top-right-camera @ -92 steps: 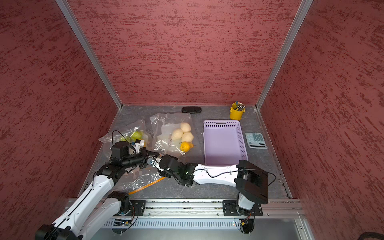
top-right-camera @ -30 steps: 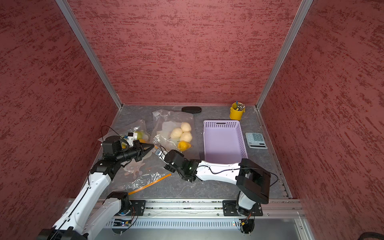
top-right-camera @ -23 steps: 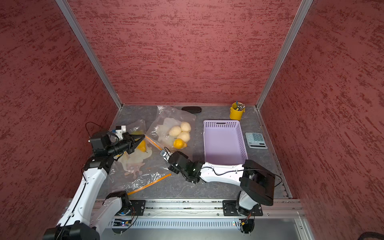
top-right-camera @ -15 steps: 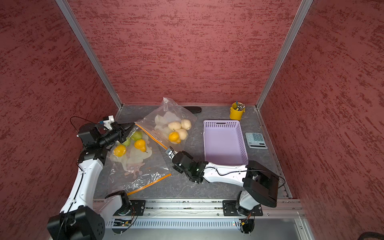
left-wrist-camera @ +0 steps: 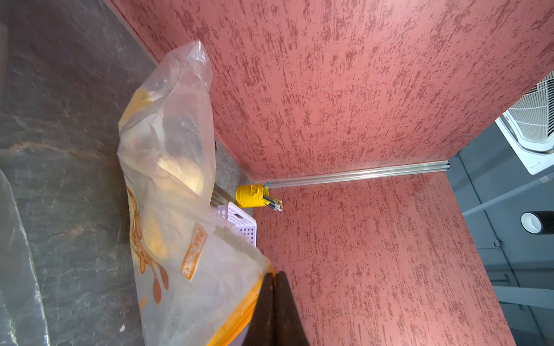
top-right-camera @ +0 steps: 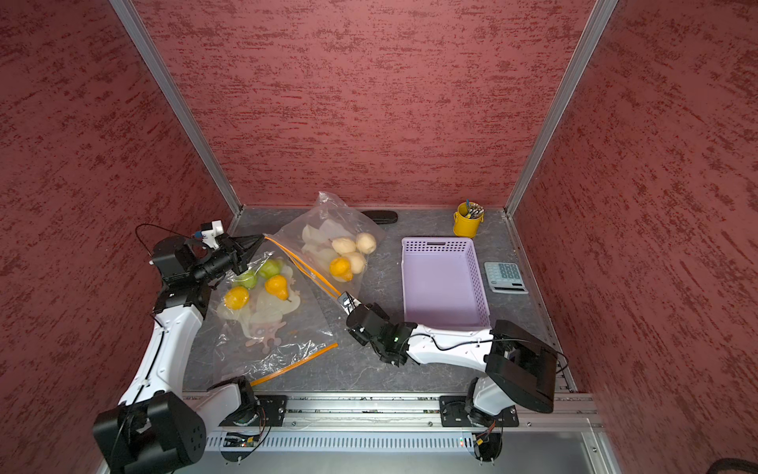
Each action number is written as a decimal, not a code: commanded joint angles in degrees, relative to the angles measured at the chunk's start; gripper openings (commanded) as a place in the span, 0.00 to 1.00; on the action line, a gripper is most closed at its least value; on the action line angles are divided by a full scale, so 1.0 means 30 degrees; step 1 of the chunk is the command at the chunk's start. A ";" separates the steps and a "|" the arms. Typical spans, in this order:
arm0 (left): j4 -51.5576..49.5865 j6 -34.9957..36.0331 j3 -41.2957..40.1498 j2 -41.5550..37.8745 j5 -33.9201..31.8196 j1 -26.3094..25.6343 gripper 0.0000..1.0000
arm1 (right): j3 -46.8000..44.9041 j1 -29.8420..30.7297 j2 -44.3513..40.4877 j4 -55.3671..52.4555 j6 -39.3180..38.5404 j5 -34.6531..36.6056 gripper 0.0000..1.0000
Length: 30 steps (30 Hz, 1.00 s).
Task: Open the zip-top bag and take out the pear
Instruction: Unzip the zipper on the zipper food storage bag.
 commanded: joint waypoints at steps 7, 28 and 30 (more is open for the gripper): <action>-0.2642 0.2983 -0.2692 -0.2860 -0.1497 -0.2008 0.00 | 0.1102 -0.0669 -0.3295 -0.1326 -0.0321 -0.4462 0.78; -0.4937 0.3133 -0.5873 -0.6523 -0.1659 -0.2338 0.00 | 0.5600 -0.1749 0.3303 -0.0101 0.0995 -0.7666 0.58; -0.4945 0.3121 -0.5940 -0.6568 -0.1659 -0.2340 0.00 | 0.5705 -0.1736 0.3502 -0.0104 0.0957 -0.7882 0.58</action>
